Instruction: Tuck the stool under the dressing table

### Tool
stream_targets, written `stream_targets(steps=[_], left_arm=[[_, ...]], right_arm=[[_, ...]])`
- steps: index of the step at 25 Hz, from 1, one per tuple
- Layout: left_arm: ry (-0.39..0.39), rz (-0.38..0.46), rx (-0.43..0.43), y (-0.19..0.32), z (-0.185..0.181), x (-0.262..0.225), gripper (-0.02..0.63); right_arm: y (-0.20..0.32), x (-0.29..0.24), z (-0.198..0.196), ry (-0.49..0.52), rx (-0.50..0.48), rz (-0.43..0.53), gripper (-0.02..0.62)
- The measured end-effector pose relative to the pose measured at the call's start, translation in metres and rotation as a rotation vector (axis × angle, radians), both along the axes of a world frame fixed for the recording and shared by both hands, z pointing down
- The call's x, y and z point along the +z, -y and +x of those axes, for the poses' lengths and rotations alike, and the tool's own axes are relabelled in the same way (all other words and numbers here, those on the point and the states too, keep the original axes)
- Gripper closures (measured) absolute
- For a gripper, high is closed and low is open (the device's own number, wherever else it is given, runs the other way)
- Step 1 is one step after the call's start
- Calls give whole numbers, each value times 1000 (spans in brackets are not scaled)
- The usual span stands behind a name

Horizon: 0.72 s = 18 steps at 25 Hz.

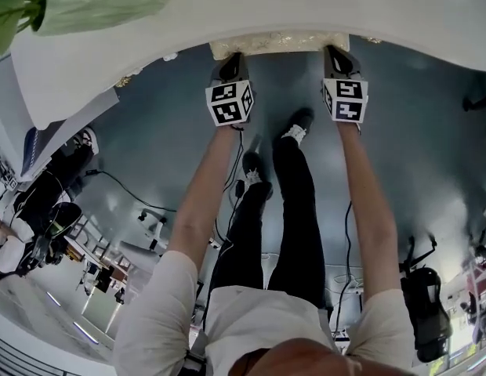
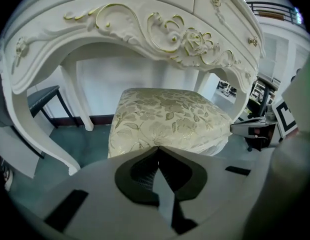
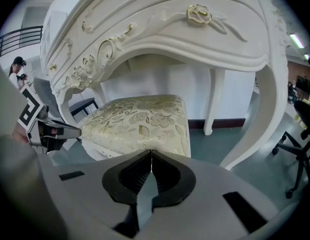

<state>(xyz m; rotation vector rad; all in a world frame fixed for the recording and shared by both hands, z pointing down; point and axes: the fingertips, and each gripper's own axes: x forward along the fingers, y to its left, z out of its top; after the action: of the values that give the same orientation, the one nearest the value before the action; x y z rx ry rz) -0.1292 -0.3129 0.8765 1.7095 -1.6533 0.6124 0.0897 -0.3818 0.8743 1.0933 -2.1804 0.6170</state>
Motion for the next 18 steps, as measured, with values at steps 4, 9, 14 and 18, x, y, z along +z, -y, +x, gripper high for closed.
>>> stream_targets(steps=[4, 9, 14, 18], left_arm=[[9, 8, -15, 12, 1, 3, 591], [-1, 44, -2, 32, -5, -2, 591], [14, 96, -26, 49, -8, -4, 591], [15, 139, -42, 58, -13, -5, 591]], right_arm=[[12, 2, 1, 9, 25, 46, 551], [34, -2, -5, 22, 49, 65, 551], [47, -4, -7, 23, 54, 88, 551], [56, -5, -12, 26, 47, 119, 551]])
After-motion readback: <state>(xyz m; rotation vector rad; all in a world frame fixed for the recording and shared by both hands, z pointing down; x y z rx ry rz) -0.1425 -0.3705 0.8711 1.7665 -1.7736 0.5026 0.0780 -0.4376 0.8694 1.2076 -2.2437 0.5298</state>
